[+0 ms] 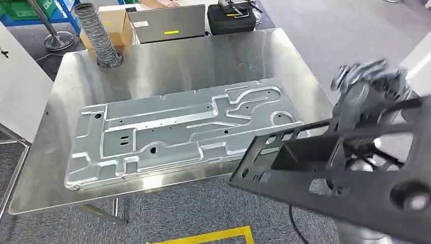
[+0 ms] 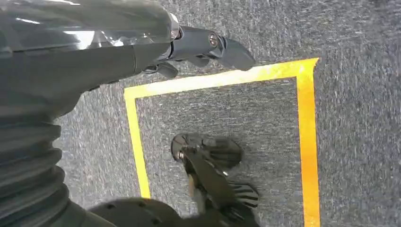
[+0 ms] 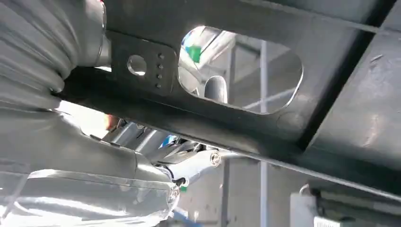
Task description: Take the parts from the cabinet and place them on the table.
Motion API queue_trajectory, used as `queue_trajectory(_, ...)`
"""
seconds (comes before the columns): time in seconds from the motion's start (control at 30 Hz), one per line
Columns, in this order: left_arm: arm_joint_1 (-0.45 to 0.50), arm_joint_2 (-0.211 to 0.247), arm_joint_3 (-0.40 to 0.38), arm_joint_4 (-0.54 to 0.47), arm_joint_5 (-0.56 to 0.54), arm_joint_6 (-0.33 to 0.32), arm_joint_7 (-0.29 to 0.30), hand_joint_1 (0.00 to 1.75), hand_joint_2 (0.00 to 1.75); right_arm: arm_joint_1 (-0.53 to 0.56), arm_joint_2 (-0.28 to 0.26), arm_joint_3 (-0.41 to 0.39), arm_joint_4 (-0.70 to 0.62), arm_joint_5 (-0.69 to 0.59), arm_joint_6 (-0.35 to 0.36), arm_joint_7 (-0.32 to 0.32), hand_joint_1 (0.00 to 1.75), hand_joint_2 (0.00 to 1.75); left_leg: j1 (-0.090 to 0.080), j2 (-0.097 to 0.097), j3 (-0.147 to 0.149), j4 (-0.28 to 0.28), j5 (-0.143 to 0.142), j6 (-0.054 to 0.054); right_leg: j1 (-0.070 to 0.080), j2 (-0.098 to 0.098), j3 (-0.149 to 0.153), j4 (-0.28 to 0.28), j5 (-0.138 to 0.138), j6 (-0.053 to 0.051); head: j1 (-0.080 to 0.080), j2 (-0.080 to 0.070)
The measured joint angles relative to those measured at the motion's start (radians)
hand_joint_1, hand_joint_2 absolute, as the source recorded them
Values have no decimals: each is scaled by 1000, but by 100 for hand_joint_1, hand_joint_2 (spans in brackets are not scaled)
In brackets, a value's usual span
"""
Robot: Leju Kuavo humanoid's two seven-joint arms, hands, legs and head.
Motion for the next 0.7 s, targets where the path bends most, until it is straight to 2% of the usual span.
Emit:
queue_trajectory(0.03,2,0,0,0,-2,0,-1,0,175,-30,-5,-8,17,-1,-6,12,175,175,0,0,-40,48,-28,2,0,4,5,0,-6,1,-2,0)
queue_trajectory(0.07,3,0,0,0,-3,0,-2,0,175,-48,-7,-13,29,-1,-12,19,175,175,1,0,-55,48,-22,1,0,6,14,0,-12,2,0,0)
queue_trajectory(0.1,3,0,0,0,-3,0,-2,0,175,-63,-11,-19,38,-1,-14,24,175,175,2,0,-50,5,14,-2,0,6,24,1,-18,5,0,0)
queue_trajectory(0.13,4,1,0,0,-3,0,-1,0,175,-78,-15,-22,46,5,-21,27,175,175,3,0,-30,-65,70,-1,-1,6,35,2,-26,7,-1,0)
queue_trajectory(0.2,6,1,0,0,-2,-5,1,0,175,-113,-23,-29,71,42,-57,38,175,175,5,0,16,-228,207,1,-1,6,50,5,-43,14,-1,0)
queue_trajectory(0.23,5,0,0,0,0,-5,2,0,175,-142,-29,-31,99,76,-85,50,175,175,1,1,16,-253,173,9,2,10,50,17,-48,20,1,0)
queue_trajectory(0.27,2,1,0,0,1,-5,3,0,175,-176,-32,-32,126,103,-106,63,175,175,-1,2,18,-245,183,20,3,12,40,19,-52,27,-1,0)
queue_trajectory(0.33,2,1,1,0,1,-5,1,0,175,-239,-43,-32,180,131,-125,84,175,175,-5,1,13,-246,191,32,1,11,40,15,-55,37,0,0)
queue_trajectory(0.4,0,-2,1,0,1,-5,0,0,175,-291,-55,-32,220,141,-129,93,175,175,3,1,24,-259,196,43,-2,6,37,36,-74,50,2,0)
queue_trajectory(0.43,0,-2,1,0,1,-5,0,0,175,-313,-56,-31,234,143,-130,95,175,175,4,1,27,-261,194,48,-3,3,12,88,-104,56,12,0)
queue_trajectory(0.5,-2,-2,3,0,1,-5,0,0,175,-330,-58,-31,257,147,-139,97,175,175,3,1,31,-260,189,53,-9,3,-74,248,-169,66,11,0)
queue_trajectory(0.53,-2,-2,4,0,1,-5,-2,0,175,-330,-61,-29,266,169,-153,102,175,175,3,0,32,-260,186,54,-10,3,-113,312,-184,69,12,0)
queue_trajectory(0.57,-2,-2,5,0,1,-5,-3,0,175,-335,-64,-25,277,214,-176,112,175,175,3,-1,35,-259,183,53,-13,2,-137,336,-175,70,12,0)
queue_trajectory(0.6,-2,-2,7,0,1,-6,-9,0,175,-349,-66,-19,293,264,-198,125,175,175,3,-2,38,-258,179,52,-14,1,-133,307,-141,70,12,0)
queue_trajectory(0.63,-1,-2,9,0,2,-8,-16,0,175,-372,-67,-8,318,315,-215,140,175,175,3,-2,42,-256,174,49,-14,-1,-108,235,-88,67,12,0)
queue_trajectory(0.7,-4,-2,13,0,1,-11,-25,0,175,-426,-71,14,371,391,-235,157,175,175,3,-2,51,-255,168,44,-13,-2,-33,54,9,57,12,0)
